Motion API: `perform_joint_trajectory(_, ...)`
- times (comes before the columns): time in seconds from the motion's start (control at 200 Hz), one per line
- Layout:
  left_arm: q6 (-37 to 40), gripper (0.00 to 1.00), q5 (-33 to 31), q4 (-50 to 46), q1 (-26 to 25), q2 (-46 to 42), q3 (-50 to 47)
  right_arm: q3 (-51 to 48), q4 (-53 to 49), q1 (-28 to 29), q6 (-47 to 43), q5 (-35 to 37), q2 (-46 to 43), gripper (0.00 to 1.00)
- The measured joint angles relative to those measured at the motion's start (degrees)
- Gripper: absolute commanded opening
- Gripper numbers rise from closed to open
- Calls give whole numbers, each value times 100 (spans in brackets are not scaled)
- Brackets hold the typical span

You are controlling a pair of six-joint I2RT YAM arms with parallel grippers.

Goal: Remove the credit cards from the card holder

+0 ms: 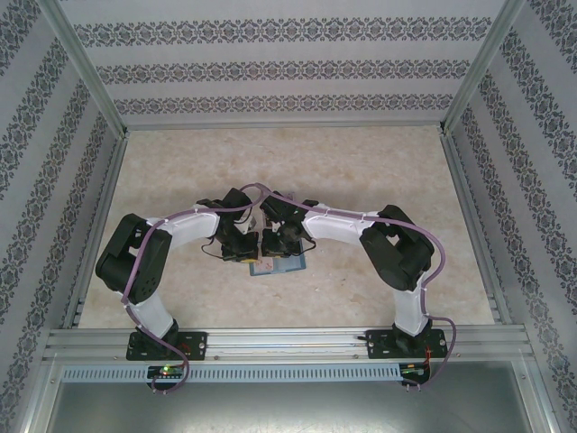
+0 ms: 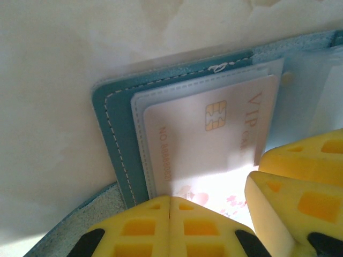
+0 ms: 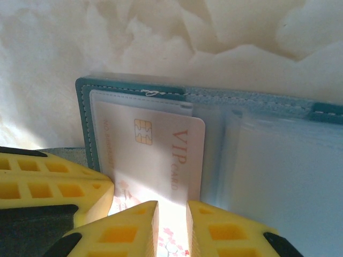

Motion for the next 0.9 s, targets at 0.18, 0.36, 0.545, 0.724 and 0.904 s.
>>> perform_joint_trajectory(0.18, 0, 0, 0, 0, 0, 0, 0, -46, 50, 0, 0, 0, 33, 21)
perform_joint_trajectory(0.36, 0, 0, 0, -2, 0, 0, 0, -52, 72, 0, 0, 0, 39, 24)
perform_joint_trajectory(0.545, 0, 0, 0, -2, 0, 0, 0, -52, 52, 0, -7, 24, 39, 28)
perform_joint_trajectory(0.724, 0, 0, -2, -2, 0, 0, 0, -48, 4, 0, -66, 87, 39, 28)
perform_joint_trajectory(0.904, 2, 0, -4, -9, 0, 0, 0, -39, -76, 0, -72, 164, 39, 25)
